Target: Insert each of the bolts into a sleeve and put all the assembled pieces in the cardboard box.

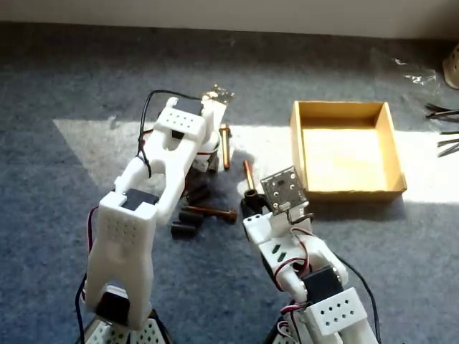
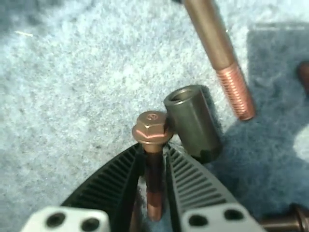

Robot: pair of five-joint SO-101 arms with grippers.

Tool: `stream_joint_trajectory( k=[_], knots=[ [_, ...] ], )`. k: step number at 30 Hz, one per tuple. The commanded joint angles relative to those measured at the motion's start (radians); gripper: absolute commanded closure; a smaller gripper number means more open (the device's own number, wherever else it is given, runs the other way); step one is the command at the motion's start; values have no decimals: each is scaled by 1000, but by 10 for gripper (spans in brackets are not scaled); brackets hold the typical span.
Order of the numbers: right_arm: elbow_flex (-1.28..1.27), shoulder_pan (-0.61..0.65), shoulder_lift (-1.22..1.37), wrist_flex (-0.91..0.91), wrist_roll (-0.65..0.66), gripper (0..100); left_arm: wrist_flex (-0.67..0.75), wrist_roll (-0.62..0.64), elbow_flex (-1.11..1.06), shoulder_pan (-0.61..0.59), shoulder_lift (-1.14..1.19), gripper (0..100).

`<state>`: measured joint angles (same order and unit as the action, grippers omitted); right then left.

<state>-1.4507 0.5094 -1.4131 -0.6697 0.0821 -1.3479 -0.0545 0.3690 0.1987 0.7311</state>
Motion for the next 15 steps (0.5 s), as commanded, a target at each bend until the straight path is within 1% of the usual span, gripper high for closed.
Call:
stream_joint_trajectory(
  k=[1, 4, 7, 10, 13, 15],
  knots=[
    [10, -7, -19, 22, -3, 995, -20, -14, 42, -12, -15, 995],
    [10, -5, -18, 22, -3, 995, -98, -52, 76, -24, -76, 995],
    [1, 56, -16, 18, 14, 995, -161, -60, 88, -18, -165, 995],
    [-28, 120, -22, 15, 98, 995, -175, -60, 67, 2, -252, 995],
    [-30, 131, -22, 19, 101, 995, -170, -60, 21, 5, -335, 995],
    [-36, 133, -21, 65, 101, 995, -169, -61, -13, 4, -389, 995]
  ],
)
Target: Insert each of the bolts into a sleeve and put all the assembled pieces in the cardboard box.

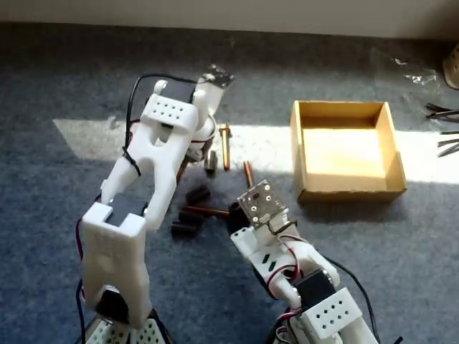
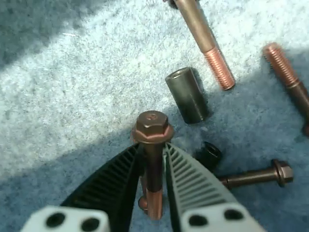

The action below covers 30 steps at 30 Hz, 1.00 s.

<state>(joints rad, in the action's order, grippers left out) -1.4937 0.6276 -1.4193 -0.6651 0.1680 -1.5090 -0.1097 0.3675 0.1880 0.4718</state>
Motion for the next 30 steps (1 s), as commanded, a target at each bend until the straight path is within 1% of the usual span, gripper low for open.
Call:
stream_joint_trajectory(
  k=[1, 5, 7, 10, 16, 21, 24, 27, 30],
  knots=[
    [-8, 15, -13, 88, 15, 995, 0, -6, -27, 15, -159, 995],
    [-90, 13, -16, 240, 23, 995, 87, -6, -143, 16, -286, 996],
    [-113, 13, -16, 285, 23, 995, 144, -34, -229, 16, -360, 996],
    [-120, 13, -16, 285, 23, 995, 232, -74, -366, 16, -479, 996],
    [-125, 24, -16, 289, 15, 995, 362, -75, -585, 16, -704, 996],
    [-127, 117, -16, 291, 14, 995, 502, -75, -769, 15, -875, 996],
    [-127, 137, -18, 332, 14, 995, 611, -75, -912, 15, -1009, 996],
    [-153, 128, -18, 406, -49, 995, 686, -75, -1040, 15, -1156, 996],
    [-170, 122, -18, 453, -98, 995, 701, -74, -1125, 15, -1290, 996]
  ],
)
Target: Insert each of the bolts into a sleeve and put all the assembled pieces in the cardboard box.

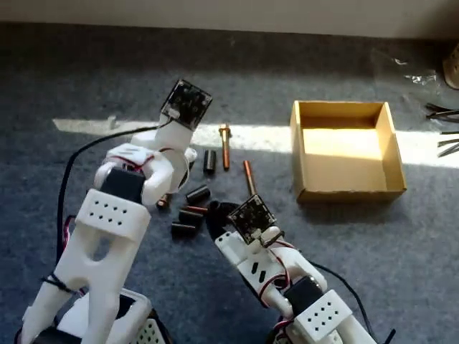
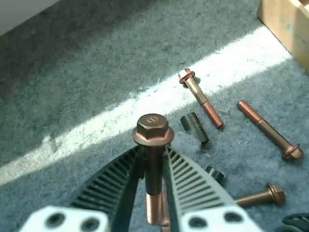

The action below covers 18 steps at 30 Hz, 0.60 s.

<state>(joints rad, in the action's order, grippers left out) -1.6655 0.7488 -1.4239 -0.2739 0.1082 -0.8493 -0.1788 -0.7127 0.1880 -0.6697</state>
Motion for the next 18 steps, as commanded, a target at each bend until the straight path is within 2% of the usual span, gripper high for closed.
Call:
stream_joint_trajectory(
  k=[1, 7, 13, 18],
  knots=[
    [2, 1, -13, 67, -38, 995, 41, -5, -68, 15, -188, 996],
    [8, 5, -13, 70, -44, 995, 58, 3, -163, 16, -417, 996],
    [8, 7, -13, 71, -46, 995, 173, 187, -283, 16, -596, 996],
    [10, 7, -13, 93, -46, 995, 255, 293, -400, 22, -677, 996]
  ],
)
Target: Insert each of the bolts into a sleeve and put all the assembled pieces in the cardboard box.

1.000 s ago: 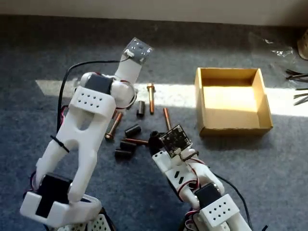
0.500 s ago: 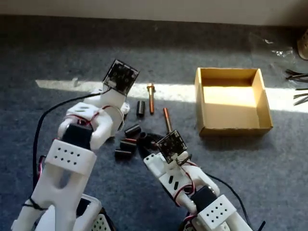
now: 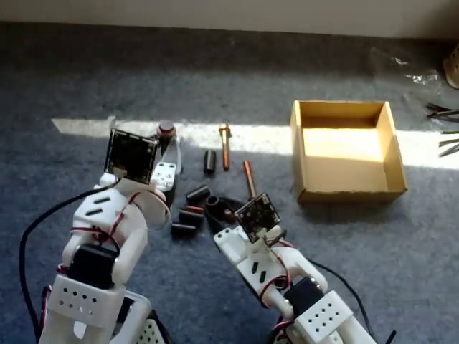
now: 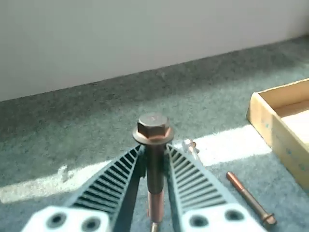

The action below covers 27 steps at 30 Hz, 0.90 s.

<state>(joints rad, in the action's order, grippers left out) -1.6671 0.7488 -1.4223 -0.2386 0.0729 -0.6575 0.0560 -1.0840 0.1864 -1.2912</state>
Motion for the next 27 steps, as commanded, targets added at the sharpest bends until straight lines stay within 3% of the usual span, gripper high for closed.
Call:
stream_joint_trajectory(
  k=[1, 7, 27],
  knots=[
    [10, 7, -15, 87, -11, 995, 89, 86, -51, 41, -67, 996],
    [4, 2, -13, 162, -63, 995, 219, 130, -159, 137, -160, 996],
    [13, -2, -13, 165, -66, 995, 218, 129, -196, 229, -260, 996]
  ],
)
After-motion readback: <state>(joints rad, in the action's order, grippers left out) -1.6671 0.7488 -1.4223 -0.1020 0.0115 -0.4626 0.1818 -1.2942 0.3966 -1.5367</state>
